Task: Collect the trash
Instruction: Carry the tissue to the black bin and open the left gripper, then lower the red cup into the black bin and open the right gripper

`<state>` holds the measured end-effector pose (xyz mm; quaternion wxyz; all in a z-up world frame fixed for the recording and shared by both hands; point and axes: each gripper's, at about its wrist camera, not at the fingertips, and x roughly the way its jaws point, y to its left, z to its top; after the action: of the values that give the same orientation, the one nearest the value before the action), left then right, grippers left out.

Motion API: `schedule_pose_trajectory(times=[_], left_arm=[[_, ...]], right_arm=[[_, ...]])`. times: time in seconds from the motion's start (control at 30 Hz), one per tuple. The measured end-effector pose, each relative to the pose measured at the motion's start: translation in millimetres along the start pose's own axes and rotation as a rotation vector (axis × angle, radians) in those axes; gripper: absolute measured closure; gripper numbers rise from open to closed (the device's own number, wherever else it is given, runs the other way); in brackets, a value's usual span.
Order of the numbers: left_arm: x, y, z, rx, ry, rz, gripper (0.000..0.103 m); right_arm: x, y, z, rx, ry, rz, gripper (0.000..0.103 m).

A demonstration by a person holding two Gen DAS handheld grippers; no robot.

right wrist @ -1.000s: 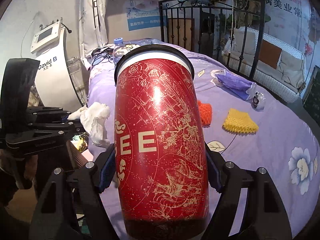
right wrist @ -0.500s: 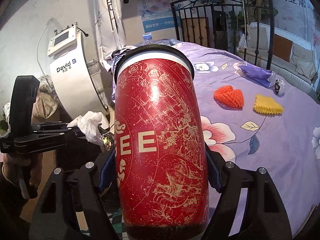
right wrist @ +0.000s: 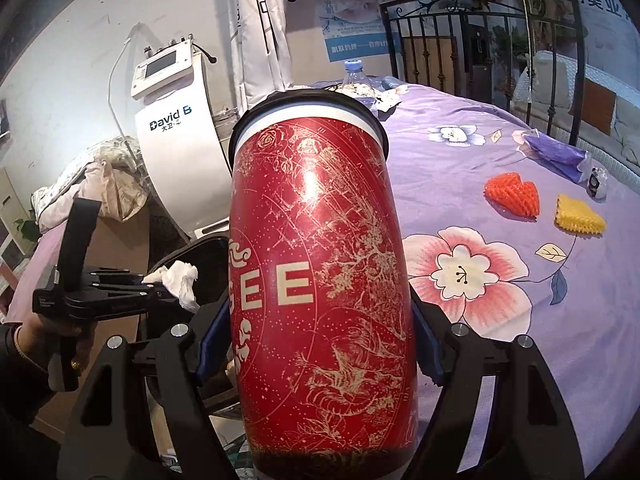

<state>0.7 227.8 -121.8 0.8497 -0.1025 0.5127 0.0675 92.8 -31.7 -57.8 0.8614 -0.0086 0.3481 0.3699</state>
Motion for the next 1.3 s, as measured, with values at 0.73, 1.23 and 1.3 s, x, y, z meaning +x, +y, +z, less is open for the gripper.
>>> schedule_pose_trajectory(times=[0.73, 1.23, 1.3], left_arm=[[28, 6, -5, -0.127, 0.073, 0.032, 0.024], [-37, 30, 33, -0.222, -0.222, 0.101, 0.017], [-43, 34, 35, -0.234, -0.239, 0.102, 0.017]], right_arm=[[13, -4, -9, 0.03, 0.039, 0.043, 0.028], [64, 42, -18, -0.03, 0.172, 0.195, 0.028], [75, 55, -20, -0.05, 0.201, 0.226, 0.028]])
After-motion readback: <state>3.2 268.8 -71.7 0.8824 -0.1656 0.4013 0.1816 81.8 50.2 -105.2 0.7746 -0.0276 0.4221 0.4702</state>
